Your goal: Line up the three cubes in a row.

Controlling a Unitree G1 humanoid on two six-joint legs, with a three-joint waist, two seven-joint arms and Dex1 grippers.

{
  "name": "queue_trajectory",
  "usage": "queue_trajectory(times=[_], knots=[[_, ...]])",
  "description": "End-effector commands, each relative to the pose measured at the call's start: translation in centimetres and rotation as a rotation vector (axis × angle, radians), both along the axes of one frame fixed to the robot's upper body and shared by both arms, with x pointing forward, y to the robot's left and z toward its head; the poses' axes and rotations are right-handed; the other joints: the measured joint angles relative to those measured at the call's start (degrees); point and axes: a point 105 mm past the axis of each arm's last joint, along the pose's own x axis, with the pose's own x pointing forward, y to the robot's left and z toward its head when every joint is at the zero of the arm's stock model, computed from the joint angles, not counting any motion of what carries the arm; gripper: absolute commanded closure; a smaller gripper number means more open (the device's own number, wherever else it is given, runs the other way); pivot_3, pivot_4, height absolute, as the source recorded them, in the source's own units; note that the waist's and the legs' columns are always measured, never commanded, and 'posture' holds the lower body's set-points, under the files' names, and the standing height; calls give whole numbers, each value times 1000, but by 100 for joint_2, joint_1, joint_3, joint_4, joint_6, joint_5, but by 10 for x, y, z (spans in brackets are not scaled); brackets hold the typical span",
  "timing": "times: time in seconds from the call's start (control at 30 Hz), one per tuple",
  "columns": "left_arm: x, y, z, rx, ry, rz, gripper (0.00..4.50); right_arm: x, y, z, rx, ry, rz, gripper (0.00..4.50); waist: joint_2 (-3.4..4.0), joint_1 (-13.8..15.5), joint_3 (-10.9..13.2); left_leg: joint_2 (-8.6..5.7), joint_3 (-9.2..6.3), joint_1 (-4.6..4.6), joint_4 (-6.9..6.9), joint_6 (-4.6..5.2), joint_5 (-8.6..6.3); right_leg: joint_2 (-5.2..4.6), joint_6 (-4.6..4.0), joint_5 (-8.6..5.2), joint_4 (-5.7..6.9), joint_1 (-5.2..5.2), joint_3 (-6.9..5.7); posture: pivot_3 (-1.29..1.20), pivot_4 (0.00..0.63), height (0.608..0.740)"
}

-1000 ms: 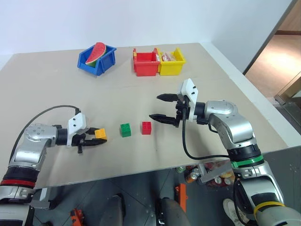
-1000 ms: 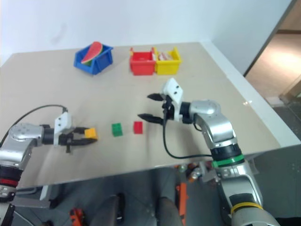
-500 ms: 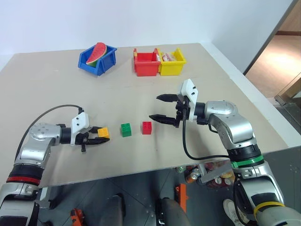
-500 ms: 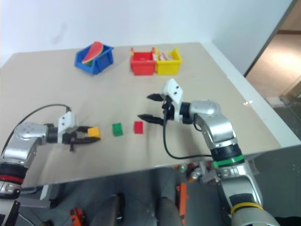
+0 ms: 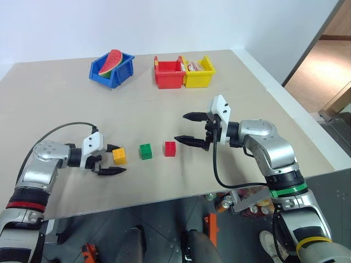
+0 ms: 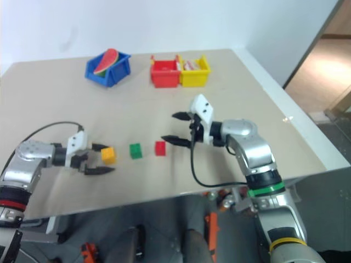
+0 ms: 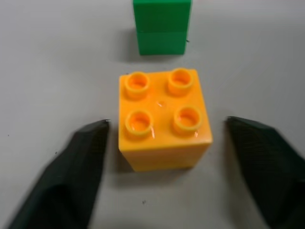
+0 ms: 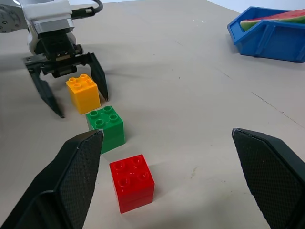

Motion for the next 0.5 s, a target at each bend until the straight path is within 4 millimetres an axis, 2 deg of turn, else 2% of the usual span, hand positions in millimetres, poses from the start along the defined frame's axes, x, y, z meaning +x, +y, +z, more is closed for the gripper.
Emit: queue_trajectory(times=[0.03, 0.1, 0.23, 0.33, 0.43, 0.5], knots=[[0, 7, 16, 21, -35, -10, 16, -3, 0, 17, 18, -59, 9, 0, 0, 0, 0, 0, 0, 0, 0, 0, 0, 0, 0, 0, 0, 0, 0, 0, 150, 740], [-1, 11, 24, 18, -48, 3, 16, -4, 0, 18, 21, -61, 9, 0, 0, -1, 0, 0, 0, 0, 0, 0, 0, 0, 0, 0, 0, 0, 0, 0, 150, 740], [-3, 21, 61, -70, -85, 97, 16, -5, -1, 21, 36, -64, 8, 0, 0, -2, 0, 3, 0, -2, 0, 0, 0, 0, 0, 0, 0, -2, 0, 0, 150, 740], [-6, 26, 79, -123, -79, 174, 16, -5, -1, 26, 90, -31, 0, 0, 0, -3, 0, 6, 0, -2, 0, -1, 0, 1, 0, -1, 0, -2, 0, 0, 150, 740], [0, 38, 97, -199, -137, 311, 16, 1, -9, 23, 93, -24, -29, 0, 0, -2, 1, 6, 1, -2, 0, -1, 0, 1, 0, -1, 0, -1, 0, 0, 150, 740], [7, 49, 101, -216, -189, 416, 16, 7, -16, 20, 89, -32, -67, 0, 0, -2, 1, 6, -1, -2, 0, 0, 0, 2, 0, -1, 0, -1, -2, 0, 150, 740]])
